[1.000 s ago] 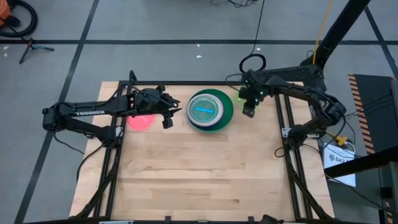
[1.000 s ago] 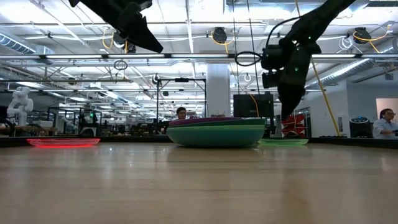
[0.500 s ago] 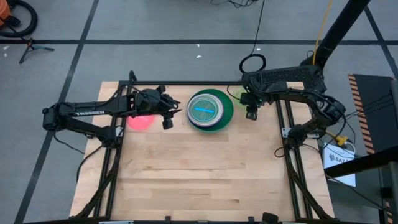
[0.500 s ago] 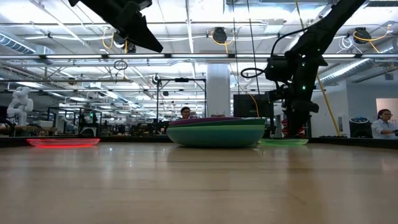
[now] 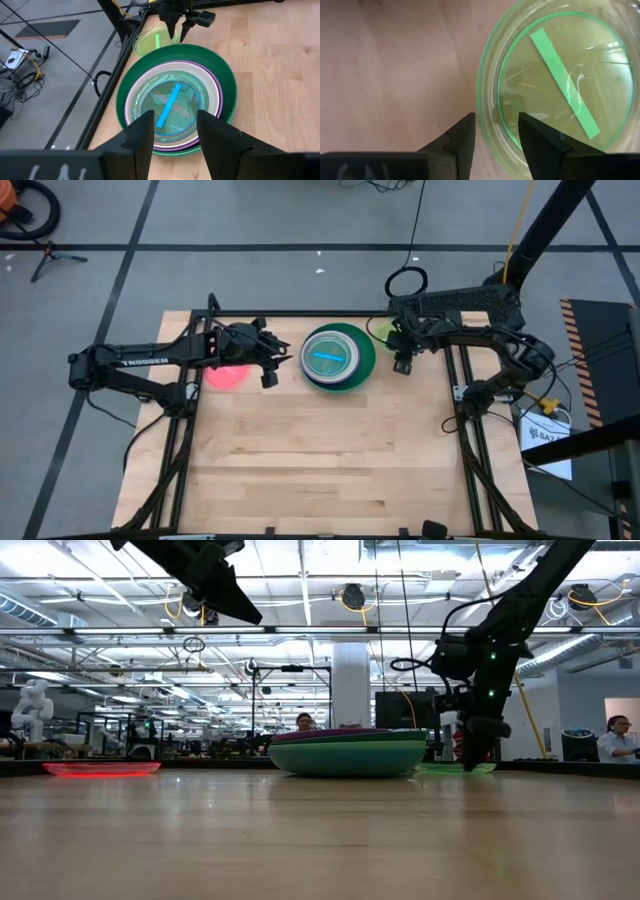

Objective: Stack plastic plates
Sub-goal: Stack the green plate on top of the blue plate

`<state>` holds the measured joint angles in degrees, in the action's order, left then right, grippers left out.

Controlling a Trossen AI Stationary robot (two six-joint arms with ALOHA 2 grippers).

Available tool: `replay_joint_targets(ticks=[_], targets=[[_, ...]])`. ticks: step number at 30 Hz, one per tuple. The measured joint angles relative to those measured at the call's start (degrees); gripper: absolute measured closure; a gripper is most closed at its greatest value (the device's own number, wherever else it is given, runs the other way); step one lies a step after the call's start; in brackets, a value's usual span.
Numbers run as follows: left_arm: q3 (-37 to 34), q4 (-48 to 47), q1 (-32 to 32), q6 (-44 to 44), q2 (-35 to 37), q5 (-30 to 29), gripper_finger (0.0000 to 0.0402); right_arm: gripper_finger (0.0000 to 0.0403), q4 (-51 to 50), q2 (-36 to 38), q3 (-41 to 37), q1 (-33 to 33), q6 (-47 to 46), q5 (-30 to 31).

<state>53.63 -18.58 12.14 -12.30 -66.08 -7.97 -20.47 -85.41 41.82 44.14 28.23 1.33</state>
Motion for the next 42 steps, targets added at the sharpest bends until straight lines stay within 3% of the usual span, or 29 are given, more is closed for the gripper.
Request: replay_joint_targets(ticks=[10,23,29,42], targets=[[0.0,0.0,0.0,0.1,0.0,0.0,0.0247,0.0268,2.2,-2.8,-0.2,0.0,-1.7,0.0],[0.0,0.0,0.0,0.1,0.0,0.0,0.0247,0.0395,2.1,-1.9,-0.3,-0.7,-2.7,0.3],[0.0,-0.6,-0.1,0.3,0.8,-2.6,0.0247,0.0394,-1.7,0.8,1.9,-1.9,-4.0,1.0],[0.0,-7.2,-4.5,3.3,10.7,-6.5,0.0247,0.0401,-6.3,14.8,7.8,-6.4,-7.5,6.3]])
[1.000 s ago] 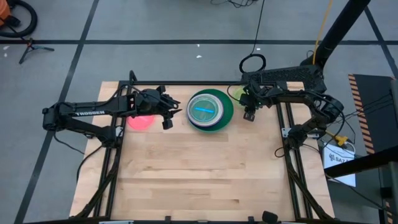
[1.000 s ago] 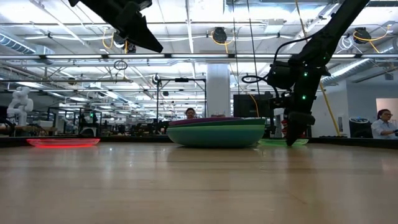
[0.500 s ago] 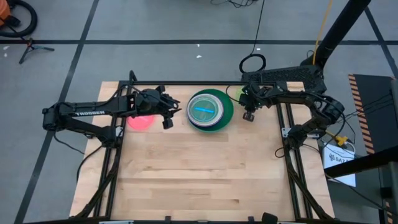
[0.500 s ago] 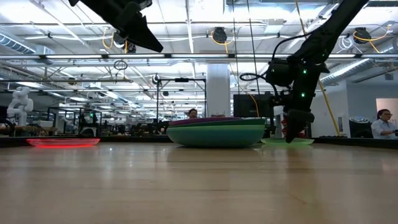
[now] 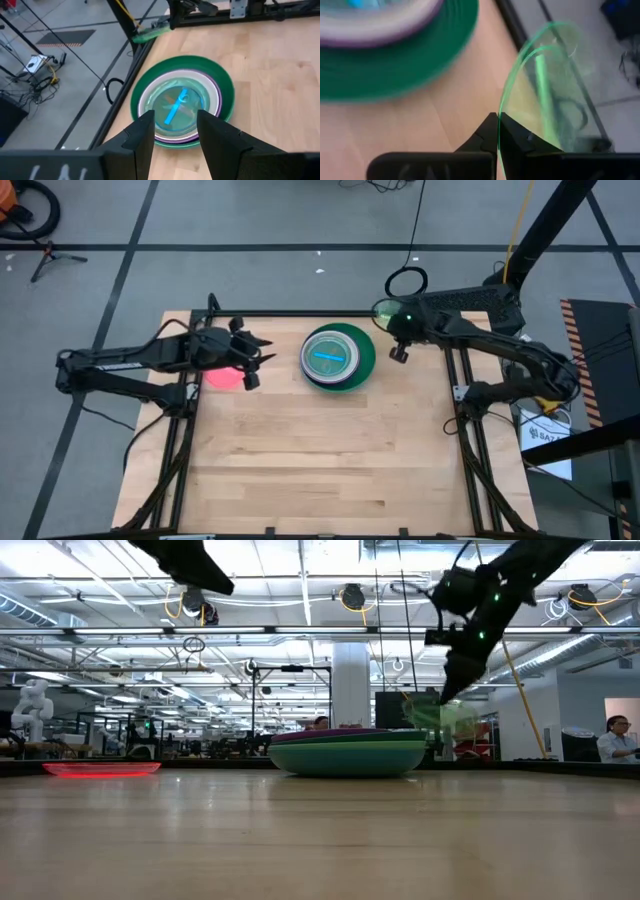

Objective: Stack plastic plates
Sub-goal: Stack the green plate on top of the blue plate

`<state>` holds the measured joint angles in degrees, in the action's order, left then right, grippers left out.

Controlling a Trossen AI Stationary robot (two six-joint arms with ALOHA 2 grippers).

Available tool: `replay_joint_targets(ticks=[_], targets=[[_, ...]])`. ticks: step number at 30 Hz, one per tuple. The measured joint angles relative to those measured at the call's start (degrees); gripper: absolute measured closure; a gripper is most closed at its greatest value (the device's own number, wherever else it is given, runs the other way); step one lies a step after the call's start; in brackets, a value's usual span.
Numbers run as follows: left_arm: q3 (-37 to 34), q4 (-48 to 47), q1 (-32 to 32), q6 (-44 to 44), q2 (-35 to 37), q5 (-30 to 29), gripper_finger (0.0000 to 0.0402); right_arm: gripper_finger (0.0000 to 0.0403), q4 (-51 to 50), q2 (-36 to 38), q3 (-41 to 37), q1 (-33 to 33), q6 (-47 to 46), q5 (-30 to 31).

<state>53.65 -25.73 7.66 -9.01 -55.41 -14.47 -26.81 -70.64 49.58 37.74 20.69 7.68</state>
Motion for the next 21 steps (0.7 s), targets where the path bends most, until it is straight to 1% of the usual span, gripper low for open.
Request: replay_joint_targets(ticks=[4,9,15,21], targets=[[0.0,-1.5,-1.5,0.3,1.3,-1.7,0.0247,0.0402,0.1,2.6,1.8,-4.3,-2.4,-0.2],[0.0,-1.7,-2.8,0.0,1.5,-2.1,0.0247,0.0402,3.5,2.5,4.8,-12.0,-4.9,-0.2],[0.0,-1.8,-3.3,-0.1,1.5,-2.1,0.0247,0.0402,9.6,-2.7,9.2,-20.4,-4.7,-0.3],[0.0,-2.1,-3.3,-0.1,1.5,-2.1,0.0247,0.0402,9.0,-11.8,15.5,-25.6,-1.6,-0.2]])
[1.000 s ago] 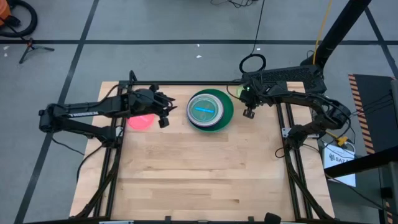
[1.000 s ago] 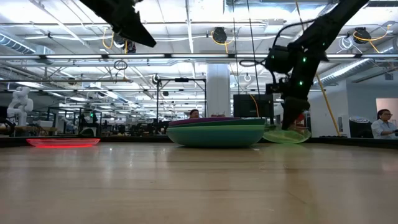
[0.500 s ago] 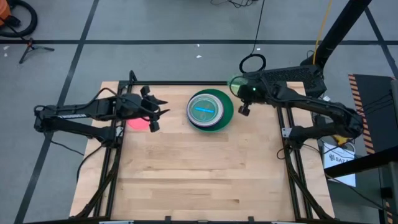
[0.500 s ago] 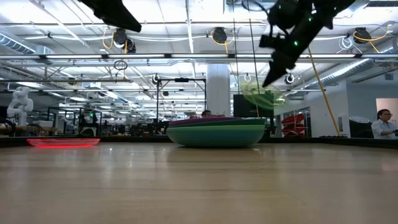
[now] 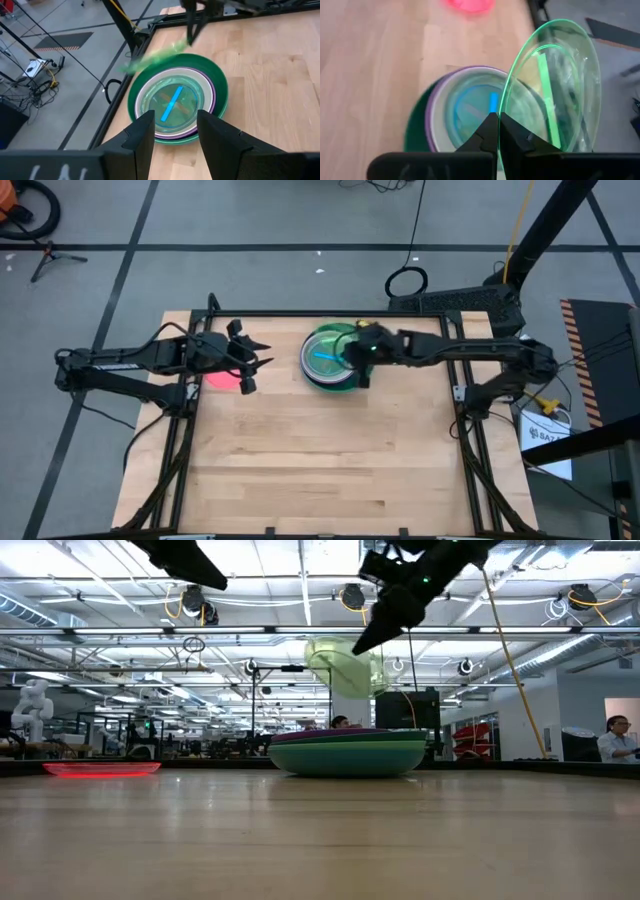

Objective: Stack plastic plates
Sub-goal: Stack the green plate on top of the blue plate

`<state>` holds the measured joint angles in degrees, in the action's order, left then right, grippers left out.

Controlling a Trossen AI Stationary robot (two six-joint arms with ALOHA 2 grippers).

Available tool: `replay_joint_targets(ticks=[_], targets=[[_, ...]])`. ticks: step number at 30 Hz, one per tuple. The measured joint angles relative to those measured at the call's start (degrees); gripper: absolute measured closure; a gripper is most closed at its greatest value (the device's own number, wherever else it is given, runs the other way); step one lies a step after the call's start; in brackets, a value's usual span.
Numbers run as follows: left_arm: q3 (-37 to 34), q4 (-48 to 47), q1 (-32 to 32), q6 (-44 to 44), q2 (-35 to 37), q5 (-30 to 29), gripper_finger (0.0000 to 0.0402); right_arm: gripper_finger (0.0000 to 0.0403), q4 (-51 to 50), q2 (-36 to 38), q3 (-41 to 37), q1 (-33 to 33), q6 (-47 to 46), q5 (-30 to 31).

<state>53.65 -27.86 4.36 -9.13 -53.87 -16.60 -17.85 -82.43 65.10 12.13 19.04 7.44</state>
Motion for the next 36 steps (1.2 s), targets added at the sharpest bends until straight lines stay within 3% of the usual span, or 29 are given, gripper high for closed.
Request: replay_joint_targets(ticks=[8,18,36], targets=[[0.0,-0.9,0.0,-0.2,0.0,0.0,0.0247,0.0403,-2.4,-10.1,7.4,-2.8,3.4,0.0],[0.0,-1.6,0.0,-0.4,0.0,0.0,0.0247,0.0397,-5.3,-16.0,8.5,-3.6,4.2,0.3],[0.0,-3.5,0.1,0.2,0.0,0.0,0.0247,0.0286,-6.4,-17.5,8.5,-3.6,-3.9,1.7]])
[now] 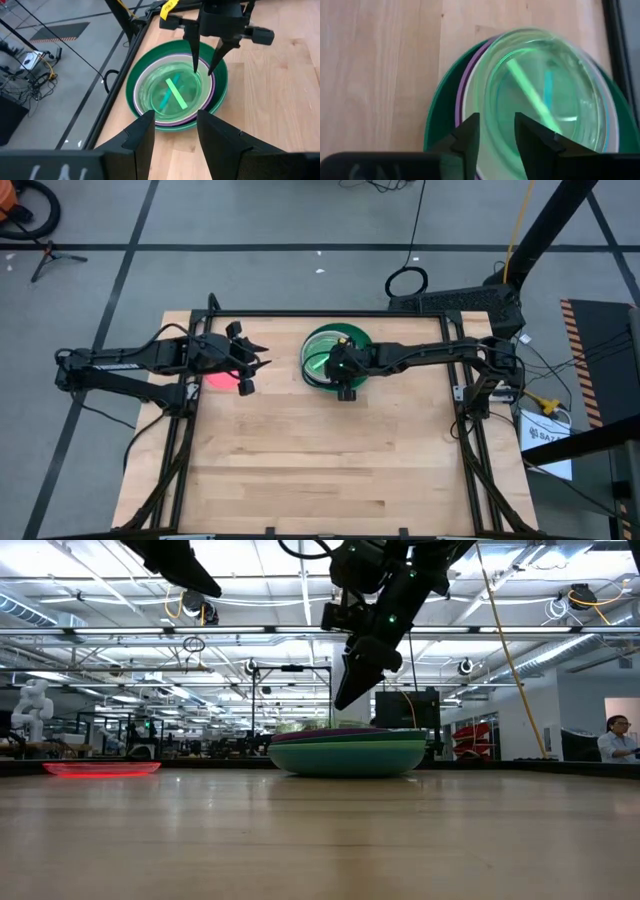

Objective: Stack plastic plates
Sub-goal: Stack the green plate on top of the blue plate, then stack the pink plate on top of the green plate

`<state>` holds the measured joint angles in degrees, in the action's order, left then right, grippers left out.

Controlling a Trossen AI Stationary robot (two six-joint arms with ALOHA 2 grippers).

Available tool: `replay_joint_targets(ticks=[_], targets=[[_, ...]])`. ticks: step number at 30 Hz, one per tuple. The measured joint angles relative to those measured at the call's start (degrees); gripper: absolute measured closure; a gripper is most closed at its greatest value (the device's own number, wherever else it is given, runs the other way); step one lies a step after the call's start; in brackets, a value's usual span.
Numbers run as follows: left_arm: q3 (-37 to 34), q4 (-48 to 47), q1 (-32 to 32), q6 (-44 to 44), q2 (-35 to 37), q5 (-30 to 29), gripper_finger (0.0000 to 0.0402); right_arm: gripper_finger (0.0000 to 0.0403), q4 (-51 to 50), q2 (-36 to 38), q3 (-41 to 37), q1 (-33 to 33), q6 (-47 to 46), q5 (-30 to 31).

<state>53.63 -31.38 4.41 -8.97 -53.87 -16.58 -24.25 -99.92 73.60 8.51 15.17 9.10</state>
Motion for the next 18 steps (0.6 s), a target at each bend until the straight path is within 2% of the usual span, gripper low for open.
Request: replay_joint_targets(ticks=[7,12,18], targets=[[0.0,-1.5,0.0,1.4,-0.1,0.0,0.0247,0.0267,-2.9,0.0,0.0,0.0,-4.7,-0.1],[0.0,-7.7,0.0,5.4,-0.1,-0.1,0.0247,0.0269,-8.3,0.0,0.0,-0.7,-8.2,-0.2],[-1.8,-11.8,0.1,13.1,-0.2,-7.0,0.0247,0.0272,-10.4,0.2,-0.1,-3.3,-9.6,-0.3]])
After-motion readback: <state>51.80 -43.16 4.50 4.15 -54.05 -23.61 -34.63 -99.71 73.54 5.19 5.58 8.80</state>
